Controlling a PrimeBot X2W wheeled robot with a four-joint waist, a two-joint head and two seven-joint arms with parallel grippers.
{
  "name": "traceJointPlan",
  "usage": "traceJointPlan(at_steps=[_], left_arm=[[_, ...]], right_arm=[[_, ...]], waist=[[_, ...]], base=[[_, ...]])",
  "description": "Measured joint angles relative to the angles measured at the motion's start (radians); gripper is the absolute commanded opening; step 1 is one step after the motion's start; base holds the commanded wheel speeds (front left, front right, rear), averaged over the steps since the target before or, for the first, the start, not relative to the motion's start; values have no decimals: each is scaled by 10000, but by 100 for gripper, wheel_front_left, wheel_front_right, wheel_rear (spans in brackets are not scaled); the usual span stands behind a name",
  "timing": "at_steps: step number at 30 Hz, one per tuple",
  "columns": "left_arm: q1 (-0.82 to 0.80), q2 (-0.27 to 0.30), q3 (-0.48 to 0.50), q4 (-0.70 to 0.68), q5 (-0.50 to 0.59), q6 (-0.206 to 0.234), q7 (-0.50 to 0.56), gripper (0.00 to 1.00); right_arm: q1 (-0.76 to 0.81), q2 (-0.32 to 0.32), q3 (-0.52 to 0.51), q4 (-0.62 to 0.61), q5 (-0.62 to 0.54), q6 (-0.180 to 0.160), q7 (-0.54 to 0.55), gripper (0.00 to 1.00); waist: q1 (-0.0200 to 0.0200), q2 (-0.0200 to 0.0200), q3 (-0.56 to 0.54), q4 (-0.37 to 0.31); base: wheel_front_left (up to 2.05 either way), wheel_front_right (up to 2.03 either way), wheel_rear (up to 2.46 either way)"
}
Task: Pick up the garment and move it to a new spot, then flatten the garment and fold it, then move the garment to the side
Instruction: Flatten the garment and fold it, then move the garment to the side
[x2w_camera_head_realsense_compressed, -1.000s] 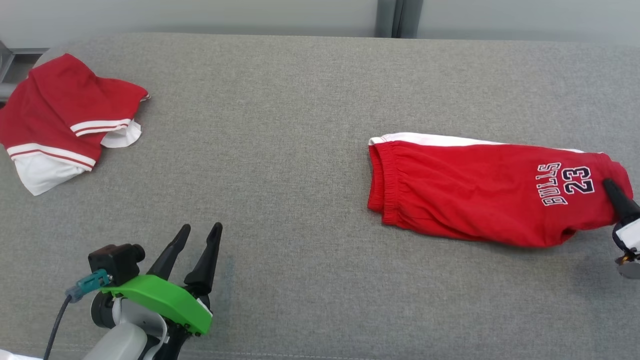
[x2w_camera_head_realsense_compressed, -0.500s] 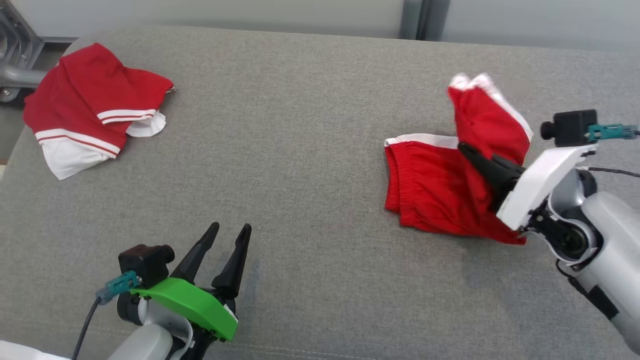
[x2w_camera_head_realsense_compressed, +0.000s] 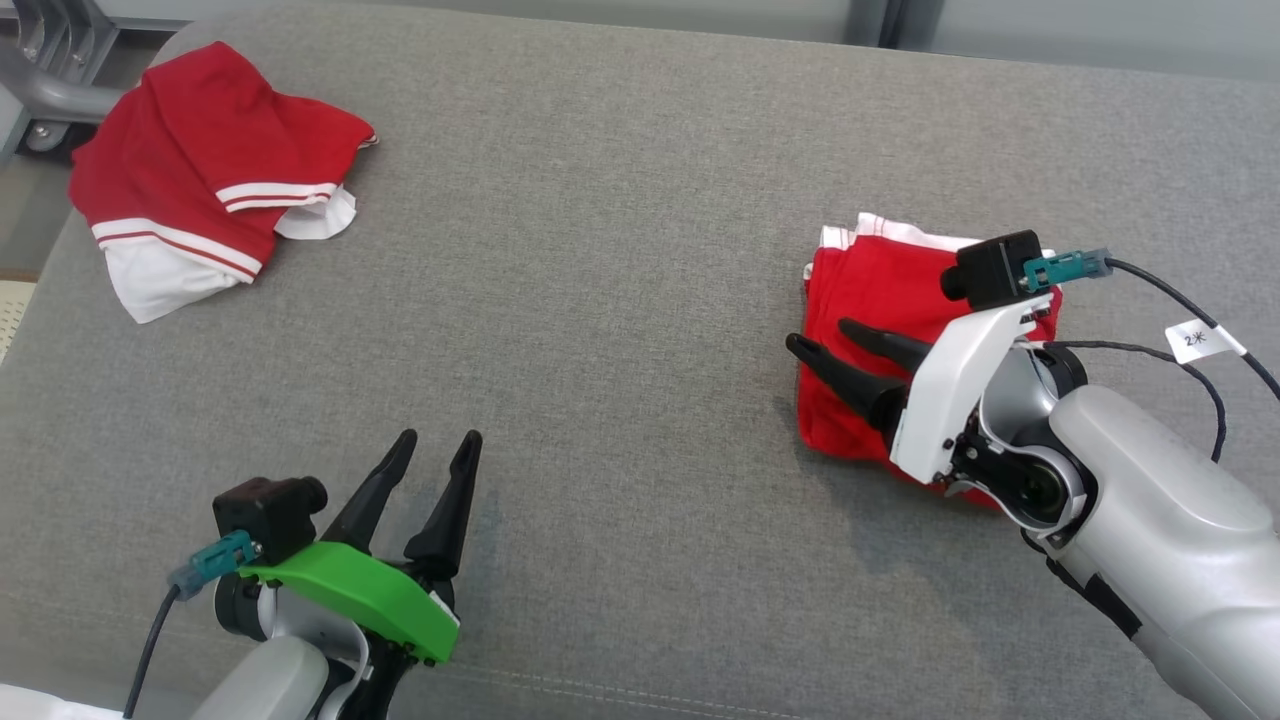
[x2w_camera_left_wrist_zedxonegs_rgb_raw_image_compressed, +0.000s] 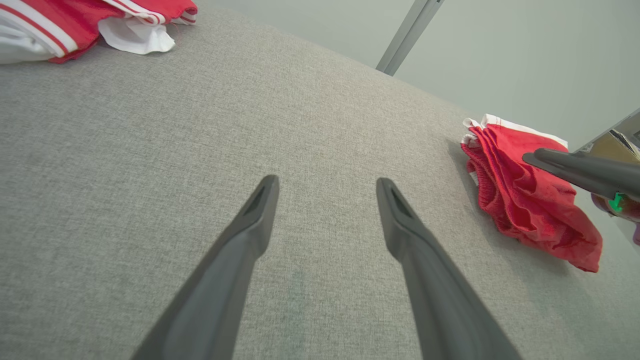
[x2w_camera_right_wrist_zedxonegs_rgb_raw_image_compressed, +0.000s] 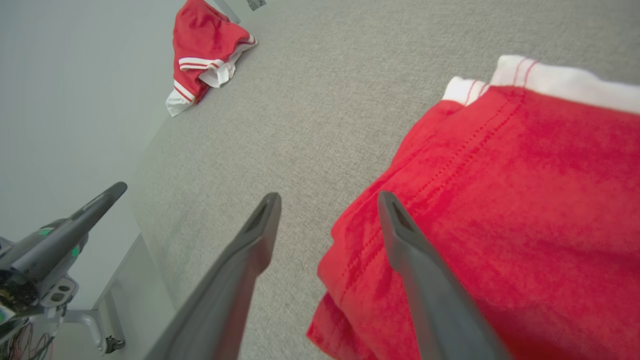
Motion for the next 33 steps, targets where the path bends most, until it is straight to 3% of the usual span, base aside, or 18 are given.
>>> traceJointPlan(at_steps=[4, 8, 12, 15, 23, 31, 32, 33], left_arm=[[4, 82, 86, 17, 0, 2, 0, 100], [28, 332, 541, -38, 0, 94, -2, 100], [30, 349, 562, -261, 2, 96, -2, 100], [28, 341, 510, -403, 31, 96, -2, 100], [12, 345, 359, -640, 222, 102, -2, 100], [-220, 293, 247, -704, 341, 102, 2, 100], [-277, 268, 245, -721, 345, 102, 4, 100], [-317, 238, 245, -736, 345, 102, 4, 100]], right_arm=[[-19, -165, -100, -345, -96, 65, -148, 100], [32, -736, -573, -769, -65, 88, -370, 100], [462, -1593, -1055, -594, 79, -136, -460, 100], [998, -1870, -1342, -324, 399, -316, -548, 100], [1499, -1760, -1676, 25, 1047, -322, -688, 100], [1639, -1012, -1689, 360, 2230, -278, -144, 100], [1692, -949, -1672, 376, 2339, -217, -48, 40], [1690, -920, -1672, 380, 2414, -203, 10, 0]], waist=[[0, 0, -29, -188], [0, 0, -114, -512], [0, 0, -130, -803], [0, 0, -69, -952], [0, 0, 303, -1056], [0, 0, 505, -824], [0, 0, 524, -780], [0, 0, 547, -735]], base=[[0, 0, 0], [0, 0, 0], [0, 0, 0], [0, 0, 0], [0, 0, 0], [0, 0, 0], [0, 0, 0], [0, 0, 0]])
